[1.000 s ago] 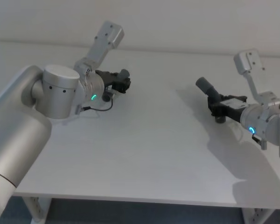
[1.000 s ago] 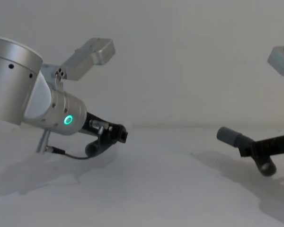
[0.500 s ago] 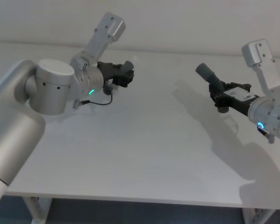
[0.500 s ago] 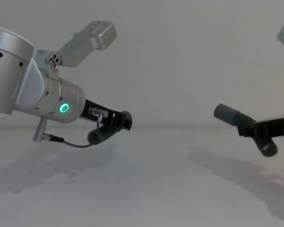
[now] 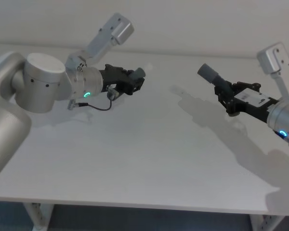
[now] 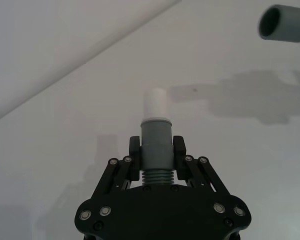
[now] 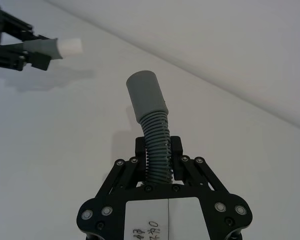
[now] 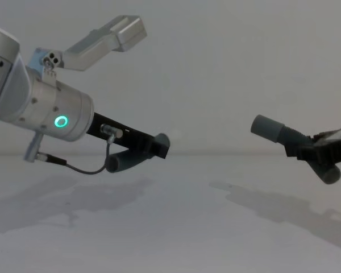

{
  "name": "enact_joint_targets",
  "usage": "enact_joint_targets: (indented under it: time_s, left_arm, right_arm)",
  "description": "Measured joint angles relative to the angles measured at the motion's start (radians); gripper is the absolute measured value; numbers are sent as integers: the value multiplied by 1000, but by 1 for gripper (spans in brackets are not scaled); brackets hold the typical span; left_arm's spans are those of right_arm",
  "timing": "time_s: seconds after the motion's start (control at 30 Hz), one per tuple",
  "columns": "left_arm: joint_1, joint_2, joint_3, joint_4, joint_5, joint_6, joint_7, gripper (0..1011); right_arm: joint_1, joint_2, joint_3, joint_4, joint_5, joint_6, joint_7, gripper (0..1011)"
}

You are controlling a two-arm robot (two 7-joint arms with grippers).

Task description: Use both hands to pick up one end of the pipe from the table, align the ends, and insert them.

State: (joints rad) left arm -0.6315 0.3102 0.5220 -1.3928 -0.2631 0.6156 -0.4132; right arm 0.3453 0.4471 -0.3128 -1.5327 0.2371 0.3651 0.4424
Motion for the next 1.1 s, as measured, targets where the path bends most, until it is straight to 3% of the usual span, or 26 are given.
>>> enact_joint_targets:
  time_s: [0.47,0.9,1.1]
  left_arm:
    - [-58,102,82,-29,-13,-24,-224,383]
    - [-96,152,135,-48,-27,-52,-354,383]
    - [-106,166,154,-58,-35,-62,-396,383]
  right_arm:
    - [3,98,-26,20,29,-171,187,276]
    - [7,190,-60,21,58,-319,375,276]
    - [6,217,-70,9,67,-350,420,276]
